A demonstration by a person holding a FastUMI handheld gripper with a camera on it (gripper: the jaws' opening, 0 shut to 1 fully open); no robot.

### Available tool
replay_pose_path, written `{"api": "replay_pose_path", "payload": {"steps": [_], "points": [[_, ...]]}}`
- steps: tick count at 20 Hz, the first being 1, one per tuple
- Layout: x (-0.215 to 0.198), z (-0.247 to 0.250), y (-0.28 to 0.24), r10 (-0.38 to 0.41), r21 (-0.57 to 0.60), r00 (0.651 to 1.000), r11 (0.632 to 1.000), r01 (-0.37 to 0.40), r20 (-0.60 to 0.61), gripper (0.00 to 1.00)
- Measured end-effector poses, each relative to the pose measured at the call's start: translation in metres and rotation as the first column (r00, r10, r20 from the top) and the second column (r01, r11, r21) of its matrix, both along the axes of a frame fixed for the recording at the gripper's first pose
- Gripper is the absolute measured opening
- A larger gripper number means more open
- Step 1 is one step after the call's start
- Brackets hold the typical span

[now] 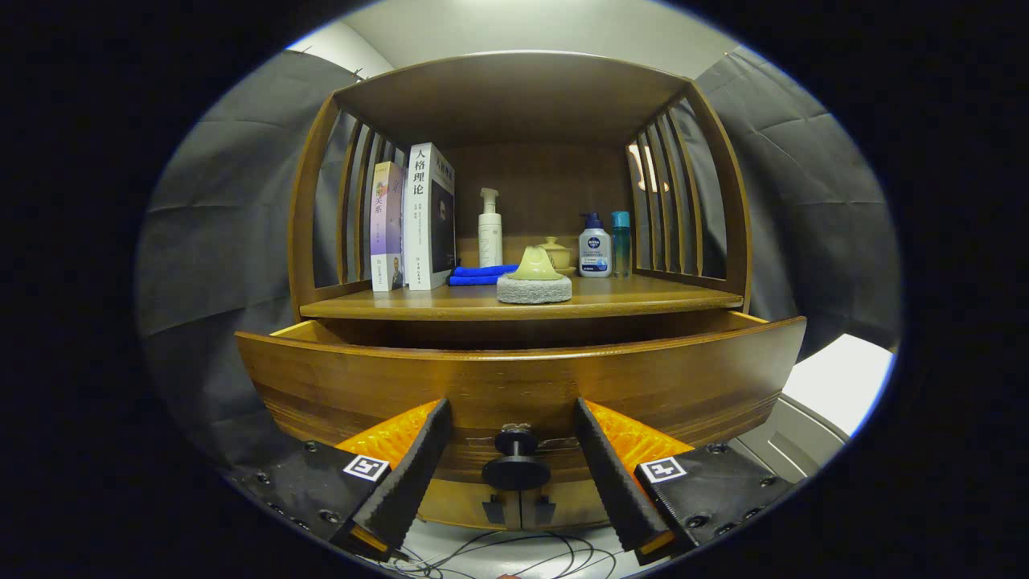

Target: Pull open the drawer, take out the items inside it, and place them on the countertop above the cabinet.

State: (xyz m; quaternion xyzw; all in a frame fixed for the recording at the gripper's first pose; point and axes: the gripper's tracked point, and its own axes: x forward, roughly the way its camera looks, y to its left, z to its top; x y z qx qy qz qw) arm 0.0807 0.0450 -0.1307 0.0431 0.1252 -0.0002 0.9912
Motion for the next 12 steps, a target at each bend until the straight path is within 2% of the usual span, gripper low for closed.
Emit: {"api": "replay_pose_path", "payload": {"steps": [12], "points": [[0.053, -0.005, -0.008, 0.004, 0.025, 1.0, 1.0, -0.004, -0.009, 0.97]]}}
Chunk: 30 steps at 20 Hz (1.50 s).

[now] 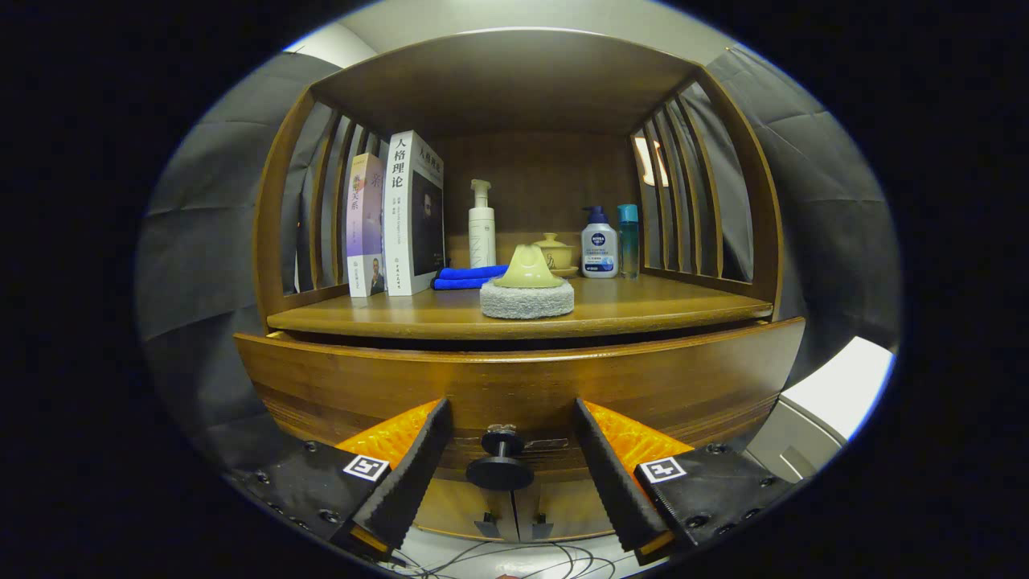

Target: Pull open the drawer, take out the items inside it, and place them on the countertop above the cabinet.

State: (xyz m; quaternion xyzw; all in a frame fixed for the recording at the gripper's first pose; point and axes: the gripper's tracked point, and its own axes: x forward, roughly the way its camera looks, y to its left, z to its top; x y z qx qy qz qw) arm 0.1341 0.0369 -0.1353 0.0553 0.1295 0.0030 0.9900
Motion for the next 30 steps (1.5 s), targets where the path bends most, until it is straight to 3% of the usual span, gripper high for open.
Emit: {"api": "replay_pose_path", "payload": {"steps": [9, 16, 24, 30], "points": [[0.03, -0.003, -0.003, 0.005, -0.01, 1.0, 1.0, -0.005, -0.007, 0.96], [0.022, -0.002, 0.001, 0.021, -0.044, 1.0, 0.999, -0.022, -0.005, 0.96], [-0.039, 0.07, -0.007, 0.01, -0.048, 0.997, 0.999, -0.006, 0.083, 0.97], [-0.104, 0.12, -0.02, -0.049, -0.039, 0.99, 0.998, 0.055, 0.13, 0.97]]}}
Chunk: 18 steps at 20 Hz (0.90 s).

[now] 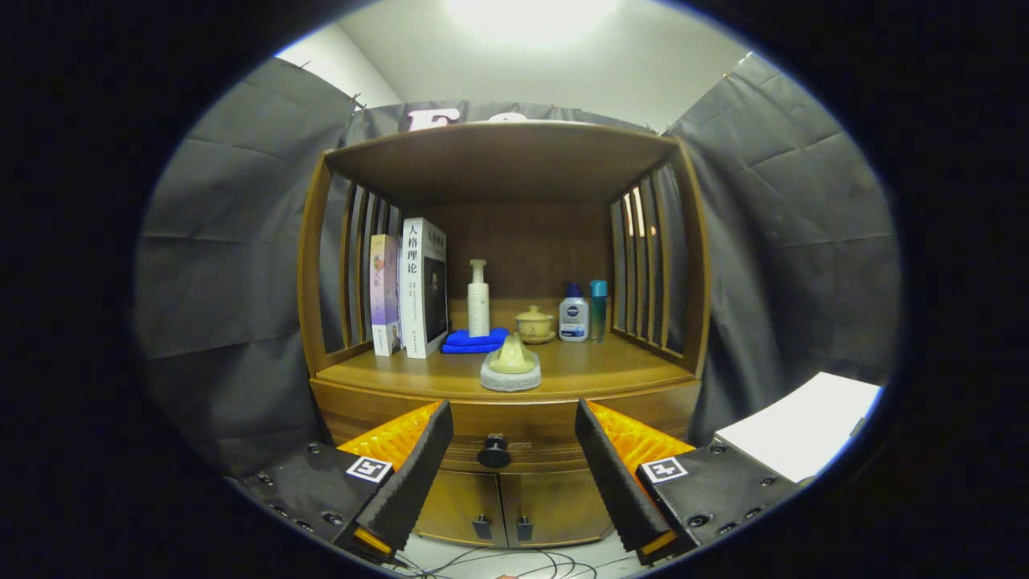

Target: Pull open the drawer, take out the items inside it, and place them on the countertop above the cabinet.

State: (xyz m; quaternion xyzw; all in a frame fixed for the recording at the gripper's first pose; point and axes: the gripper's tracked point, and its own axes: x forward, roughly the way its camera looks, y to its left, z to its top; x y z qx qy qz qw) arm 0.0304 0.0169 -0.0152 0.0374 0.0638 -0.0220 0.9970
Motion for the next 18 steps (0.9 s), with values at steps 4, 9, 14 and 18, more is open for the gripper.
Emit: {"api": "replay_pose_path", "payload": {"steps": [4, 9, 14, 18], "points": [[-0.03, 0.012, -0.001, -0.006, -0.015, 1.0, 1.0, 0.006, -0.012, 0.97], [-0.056, 0.023, 0.002, -0.001, -0.011, 1.0, 1.0, 0.001, 0.011, 0.97], [-0.07, 0.024, 0.006, 0.013, -0.01, 0.999, 1.0, -0.013, 0.031, 0.97], [-0.074, 0.025, 0.012, 0.029, -0.009, 0.999, 1.0, -0.028, 0.037, 0.97]]}}
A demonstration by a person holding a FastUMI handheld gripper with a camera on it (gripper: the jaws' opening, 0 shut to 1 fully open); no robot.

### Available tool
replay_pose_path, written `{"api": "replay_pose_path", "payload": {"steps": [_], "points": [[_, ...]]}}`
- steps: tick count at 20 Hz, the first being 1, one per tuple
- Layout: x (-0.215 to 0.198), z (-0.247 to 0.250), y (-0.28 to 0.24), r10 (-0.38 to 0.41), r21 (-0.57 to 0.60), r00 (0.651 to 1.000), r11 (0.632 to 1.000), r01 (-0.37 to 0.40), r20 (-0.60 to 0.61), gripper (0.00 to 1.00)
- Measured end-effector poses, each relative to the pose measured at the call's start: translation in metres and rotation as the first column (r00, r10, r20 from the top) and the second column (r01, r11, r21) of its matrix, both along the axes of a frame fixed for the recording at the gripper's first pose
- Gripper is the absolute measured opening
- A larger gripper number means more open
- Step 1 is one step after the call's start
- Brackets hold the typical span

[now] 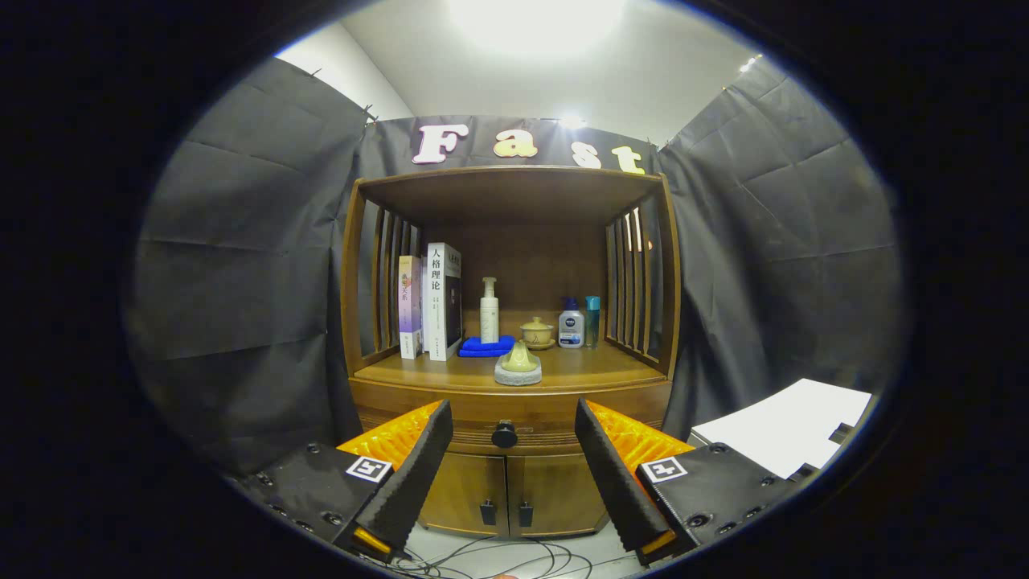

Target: Pull open the drawer, take out the items inside it, and place them on the countertop above the cabinet.

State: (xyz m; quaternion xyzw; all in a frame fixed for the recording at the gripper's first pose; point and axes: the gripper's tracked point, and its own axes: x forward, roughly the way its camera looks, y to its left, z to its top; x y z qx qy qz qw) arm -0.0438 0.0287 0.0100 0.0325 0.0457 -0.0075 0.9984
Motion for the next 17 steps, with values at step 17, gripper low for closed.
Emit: {"api": "replay_pose_path", "payload": {"steps": [17], "points": [[-0.001, 0.0078, -0.0007, 0.007, -0.007, 1.0, 1.0, -0.007, 0.025, 0.97]]}}
